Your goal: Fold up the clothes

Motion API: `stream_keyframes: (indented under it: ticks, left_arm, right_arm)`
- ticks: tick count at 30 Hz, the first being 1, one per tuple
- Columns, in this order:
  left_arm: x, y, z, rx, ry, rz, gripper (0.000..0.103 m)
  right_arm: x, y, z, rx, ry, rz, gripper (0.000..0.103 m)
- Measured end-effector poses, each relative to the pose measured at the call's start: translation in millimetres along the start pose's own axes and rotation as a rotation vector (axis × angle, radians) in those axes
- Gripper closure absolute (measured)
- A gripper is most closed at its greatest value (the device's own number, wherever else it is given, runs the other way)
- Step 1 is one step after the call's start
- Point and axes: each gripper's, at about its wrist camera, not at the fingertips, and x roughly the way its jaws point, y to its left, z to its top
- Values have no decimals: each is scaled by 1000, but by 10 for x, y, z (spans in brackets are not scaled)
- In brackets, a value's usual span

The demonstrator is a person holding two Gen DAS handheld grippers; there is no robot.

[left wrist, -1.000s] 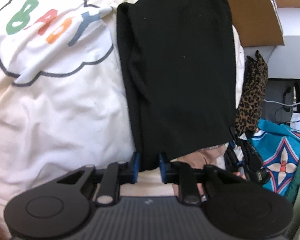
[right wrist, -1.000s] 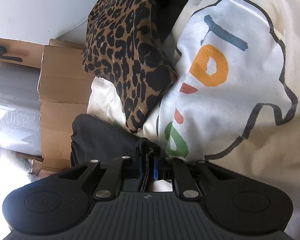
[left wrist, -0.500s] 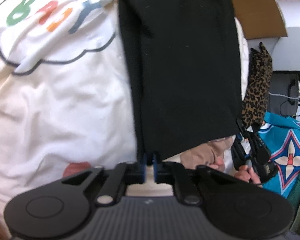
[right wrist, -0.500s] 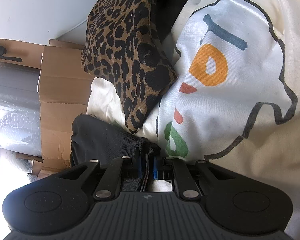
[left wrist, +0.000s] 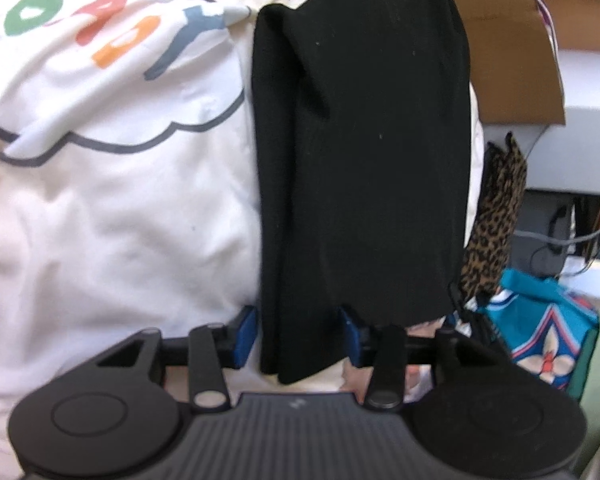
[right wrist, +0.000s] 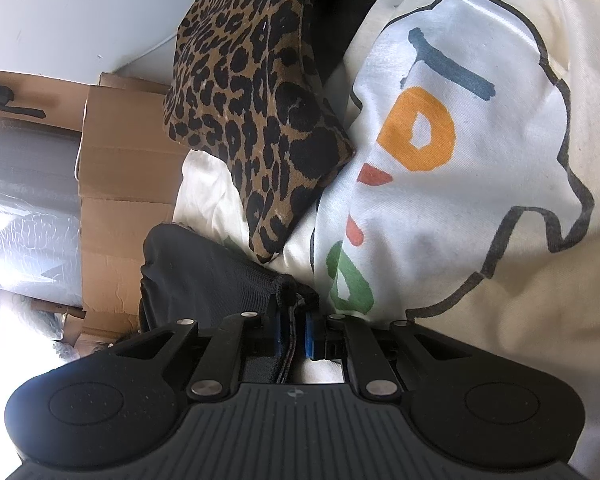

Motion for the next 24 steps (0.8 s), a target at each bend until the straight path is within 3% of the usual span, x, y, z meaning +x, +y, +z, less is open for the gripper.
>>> stream_keyframes:
  ticks: [6, 10, 13, 15, 17, 24]
  left_arm:
    - [82, 46, 71, -74, -54, -81, 56]
    - [57, 64, 57, -124, -64, -175, 70]
    - [35, 165, -44, -156, -73, -215, 70]
    - [-6, 216, -69, -184, -77, -230, 70]
    - [279, 195, -57, -205, -79, -228, 70]
    - [590, 229, -99, -241, -86, -202, 70]
  right_arm:
    - [7, -6, 11, 7, 3, 4, 91]
    - [4, -6, 10, 15, -3, 7, 91]
    - [-8, -19, 10, 27, -5, 22, 92]
    - [-16, -39, 6, 42, -9, 37, 92]
    - [-24, -59, 3, 57, -13, 53, 91]
    - [0, -88, 16, 58, 6, 88, 90]
